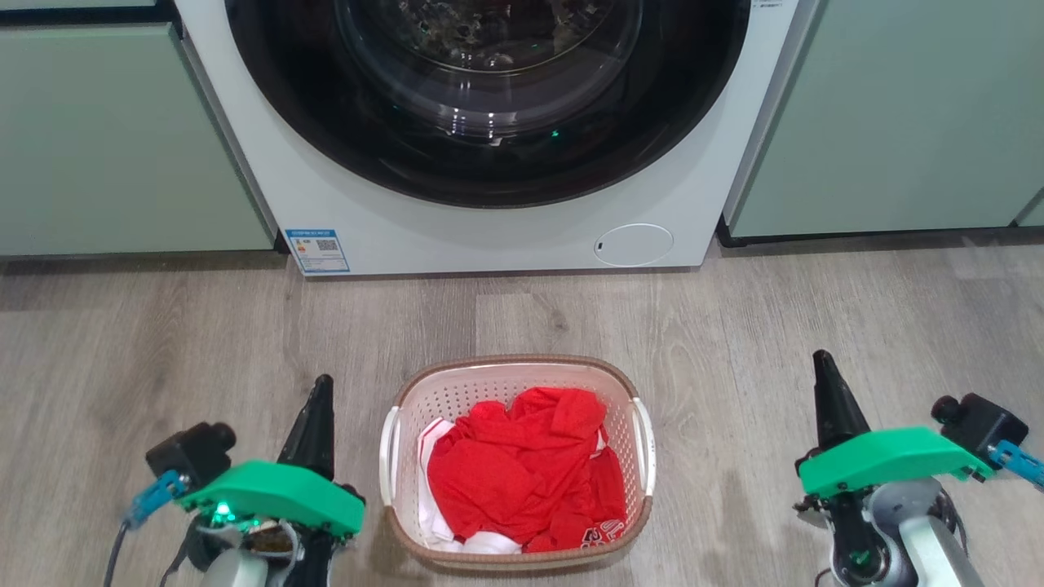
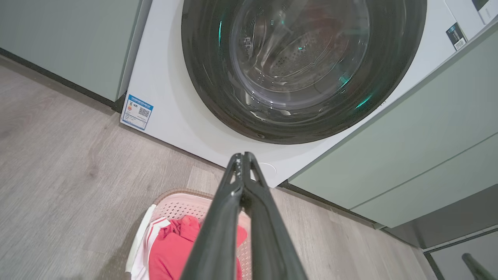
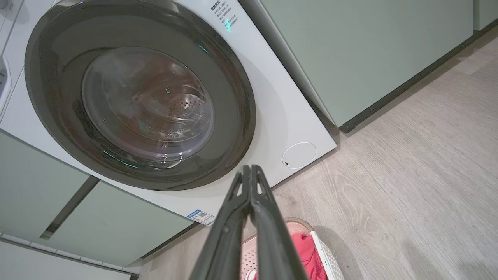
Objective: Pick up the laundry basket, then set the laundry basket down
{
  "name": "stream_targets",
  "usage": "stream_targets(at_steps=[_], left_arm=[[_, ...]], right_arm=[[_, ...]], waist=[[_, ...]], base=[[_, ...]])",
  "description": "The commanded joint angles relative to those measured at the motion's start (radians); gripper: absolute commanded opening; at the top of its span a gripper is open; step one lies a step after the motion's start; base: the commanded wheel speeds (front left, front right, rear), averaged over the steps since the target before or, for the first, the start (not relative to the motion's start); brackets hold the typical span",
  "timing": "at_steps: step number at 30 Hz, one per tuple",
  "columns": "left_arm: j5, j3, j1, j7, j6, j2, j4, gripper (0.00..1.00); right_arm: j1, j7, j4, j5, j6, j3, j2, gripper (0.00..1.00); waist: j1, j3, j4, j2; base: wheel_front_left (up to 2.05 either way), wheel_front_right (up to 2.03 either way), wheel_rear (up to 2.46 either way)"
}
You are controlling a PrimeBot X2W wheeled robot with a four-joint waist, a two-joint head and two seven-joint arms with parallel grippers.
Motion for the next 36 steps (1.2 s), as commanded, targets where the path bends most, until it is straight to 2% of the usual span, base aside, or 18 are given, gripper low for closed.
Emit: stream_targets(at_steps=[1, 36], left_arm=[[-0.024, 0.023, -0.056, 0.008, -0.007, 0.008, -0.028, 0.0], [-0.381, 0.12, -0.065, 0.105, -0.026, 0.012, -0.024, 0.0]], right_arm=[[-0.044, 0.008, -0.027, 0.022, 0.003, -0.005, -0.012, 0.0], [-0.045, 0.104, -0.004, 0.325, 0.006, -0.068, -0.016, 0.0]], waist=[[0.0, 0.0, 0.0, 0.0], [0.0, -0.008, -0.013, 0.0]], base=[[0.0, 0.0, 0.0], [0.0, 0.0, 0.0]])
